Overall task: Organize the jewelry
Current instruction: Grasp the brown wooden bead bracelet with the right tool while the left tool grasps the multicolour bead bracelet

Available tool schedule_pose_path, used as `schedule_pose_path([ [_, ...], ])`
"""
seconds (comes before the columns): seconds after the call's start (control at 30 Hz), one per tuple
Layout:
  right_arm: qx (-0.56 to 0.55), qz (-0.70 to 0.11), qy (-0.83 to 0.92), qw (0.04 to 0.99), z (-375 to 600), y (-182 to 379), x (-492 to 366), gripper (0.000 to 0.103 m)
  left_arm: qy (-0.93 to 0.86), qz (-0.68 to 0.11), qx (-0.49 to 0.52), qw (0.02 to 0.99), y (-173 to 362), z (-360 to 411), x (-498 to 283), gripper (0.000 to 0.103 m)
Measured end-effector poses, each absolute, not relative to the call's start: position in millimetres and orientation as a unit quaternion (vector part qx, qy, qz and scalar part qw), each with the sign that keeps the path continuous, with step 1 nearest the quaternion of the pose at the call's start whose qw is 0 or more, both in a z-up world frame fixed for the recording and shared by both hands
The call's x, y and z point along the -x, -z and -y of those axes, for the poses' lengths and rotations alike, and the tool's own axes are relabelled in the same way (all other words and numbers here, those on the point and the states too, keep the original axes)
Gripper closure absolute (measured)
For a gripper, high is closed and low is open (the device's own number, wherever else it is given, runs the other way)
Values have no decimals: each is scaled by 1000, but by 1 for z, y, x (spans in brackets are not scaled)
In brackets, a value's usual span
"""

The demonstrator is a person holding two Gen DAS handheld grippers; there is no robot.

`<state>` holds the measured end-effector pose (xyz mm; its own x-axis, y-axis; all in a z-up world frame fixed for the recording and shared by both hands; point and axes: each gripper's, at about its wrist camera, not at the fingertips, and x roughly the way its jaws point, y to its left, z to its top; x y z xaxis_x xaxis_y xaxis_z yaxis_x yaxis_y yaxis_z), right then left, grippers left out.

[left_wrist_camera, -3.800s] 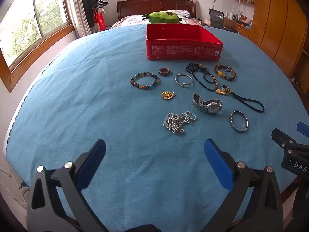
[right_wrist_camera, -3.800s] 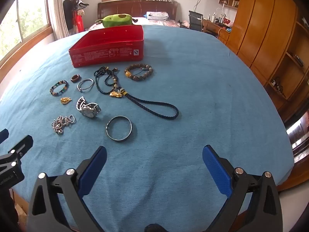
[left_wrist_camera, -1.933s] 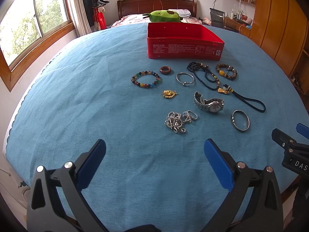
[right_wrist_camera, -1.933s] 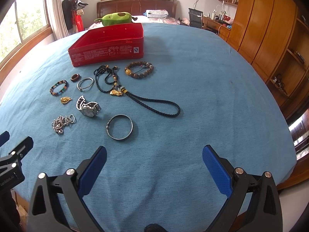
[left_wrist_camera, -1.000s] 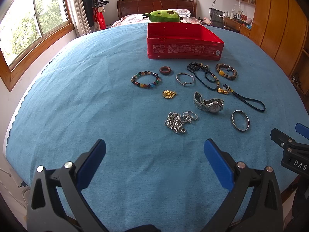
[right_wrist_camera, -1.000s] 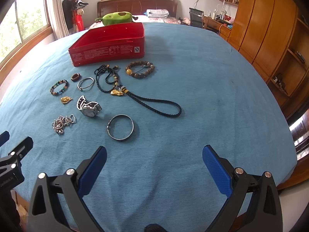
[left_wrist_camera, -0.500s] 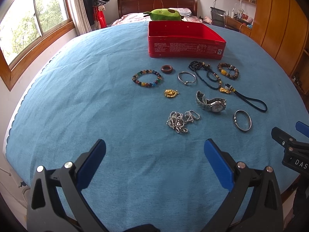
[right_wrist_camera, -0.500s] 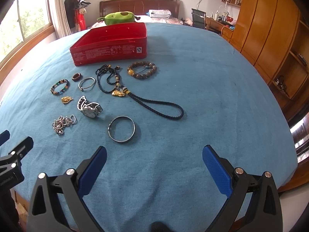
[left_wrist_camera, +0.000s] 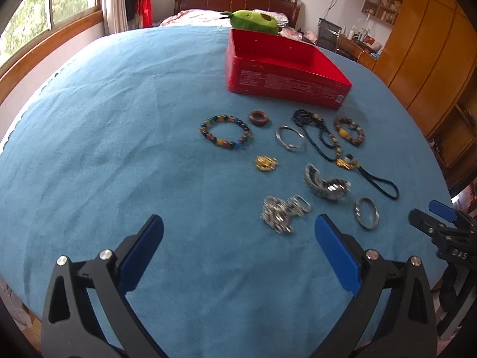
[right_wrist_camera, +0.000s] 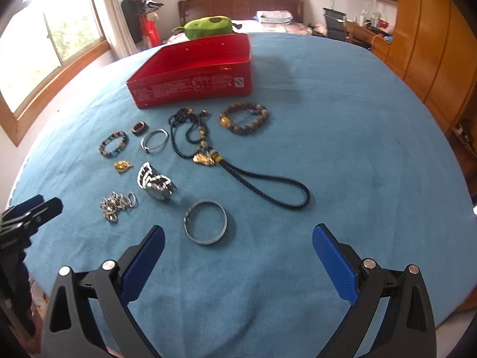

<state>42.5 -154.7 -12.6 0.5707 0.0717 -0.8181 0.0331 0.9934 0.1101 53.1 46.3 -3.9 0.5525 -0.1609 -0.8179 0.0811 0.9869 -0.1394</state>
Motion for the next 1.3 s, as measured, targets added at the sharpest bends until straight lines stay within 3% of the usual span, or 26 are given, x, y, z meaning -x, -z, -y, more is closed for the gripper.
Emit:
schedule_pose_path([
  [0.2, -83, -454, -16, 887, 175, 3, -77, 10, 42, -486, 29, 873, 7, -61, -101, 3],
  [0.37, -137, -476, -36, 868, 202, 4, -130, 36, 27, -506, 30, 862, 12, -73, -148, 9],
  [0.47, -137, -489, -30, 861, 209, 9, -163, 45, 22, -520, 18, 853, 18, -74, -176, 25],
  [0.53, -138, -500, -29, 854, 212, 15, -186, 51, 24, -537, 20, 843, 25, -75, -194, 26],
  [1.03, -110, -529, -13, 842, 206, 65, -244, 59, 31, -536, -1, 843, 61, -71, -236, 26],
  [1.3, -80, -517, -4, 852, 199, 67, -243, 73, 59, -544, 28, 836, 56, -59, -234, 47],
])
